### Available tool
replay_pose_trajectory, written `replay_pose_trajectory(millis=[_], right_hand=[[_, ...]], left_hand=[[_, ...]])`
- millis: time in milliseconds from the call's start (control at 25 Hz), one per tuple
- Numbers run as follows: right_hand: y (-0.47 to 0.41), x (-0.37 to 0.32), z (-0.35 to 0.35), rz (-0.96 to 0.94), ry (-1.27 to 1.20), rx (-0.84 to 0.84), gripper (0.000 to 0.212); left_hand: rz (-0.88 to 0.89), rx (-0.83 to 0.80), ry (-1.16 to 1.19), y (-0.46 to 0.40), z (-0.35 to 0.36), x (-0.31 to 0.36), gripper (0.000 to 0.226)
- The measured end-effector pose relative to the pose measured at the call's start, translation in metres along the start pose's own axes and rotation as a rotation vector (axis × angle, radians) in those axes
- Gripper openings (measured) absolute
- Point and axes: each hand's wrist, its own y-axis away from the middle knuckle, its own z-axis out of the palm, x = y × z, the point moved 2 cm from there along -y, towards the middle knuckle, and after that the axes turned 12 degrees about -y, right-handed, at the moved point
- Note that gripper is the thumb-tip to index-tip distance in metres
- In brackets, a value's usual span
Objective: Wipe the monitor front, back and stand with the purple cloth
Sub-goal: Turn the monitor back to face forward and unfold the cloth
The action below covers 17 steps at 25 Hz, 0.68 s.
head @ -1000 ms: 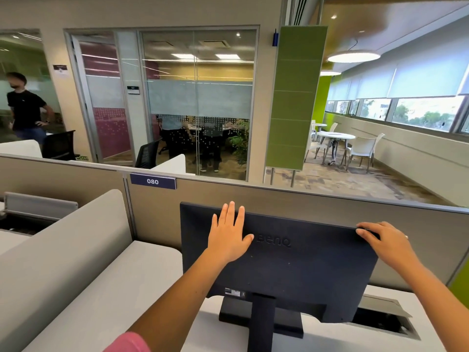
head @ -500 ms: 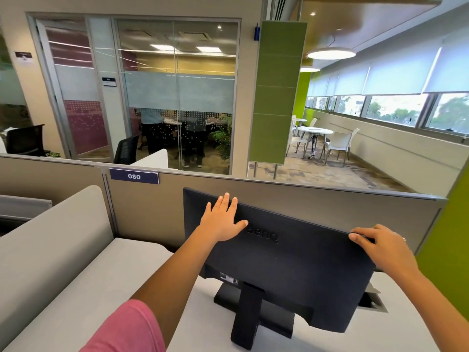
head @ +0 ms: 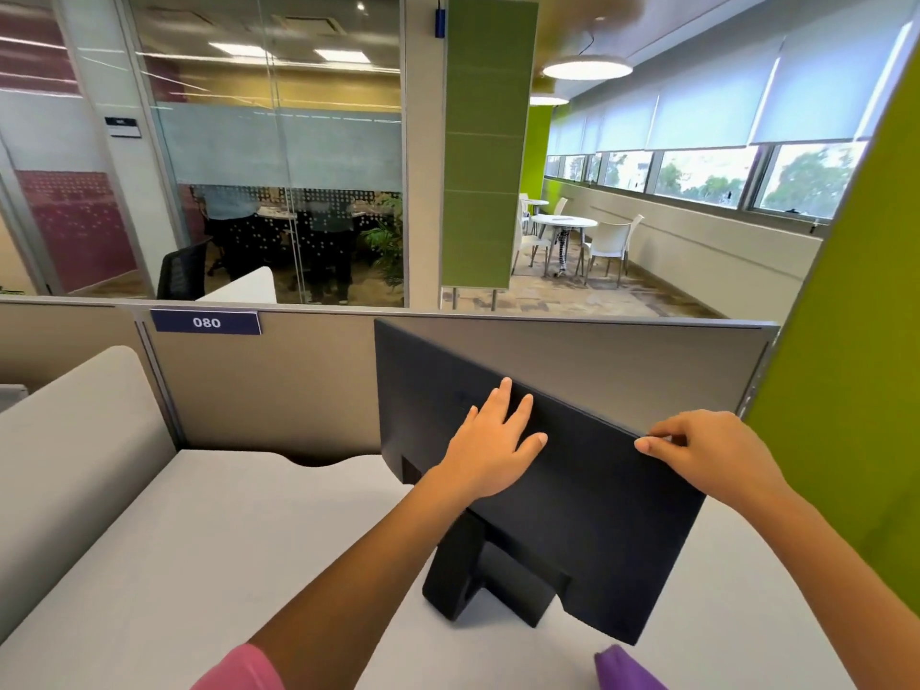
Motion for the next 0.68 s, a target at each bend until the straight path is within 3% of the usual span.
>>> replay_pose_trajectory(millis=[160, 480, 560, 680], right_hand=[[0.012, -0.006, -0.004, 0.026, 0.025, -0.05, 0.037], [0.019, -0.012, -0.003, 0.027, -0.018, -0.099, 0.035], [0.014, -0.011, -0.004, 0.022, -0.085, -0.152, 0.033], [-0.003, -0.004, -0.01, 0.11, -0.405, -0.281, 0.029]], left_hand=[[0.021, -0.039, 0.058, 0.015, 0.019, 0.036, 0.073], [0.094, 0.049, -0.029, 0.025, 0.016, 0.051, 0.078], [0.17, 0.072, -0.039, 0.027, 0.016, 0.067, 0.08], [0.279, 0.095, -0.075, 0.029, 0.019, 0.097, 0.081]])
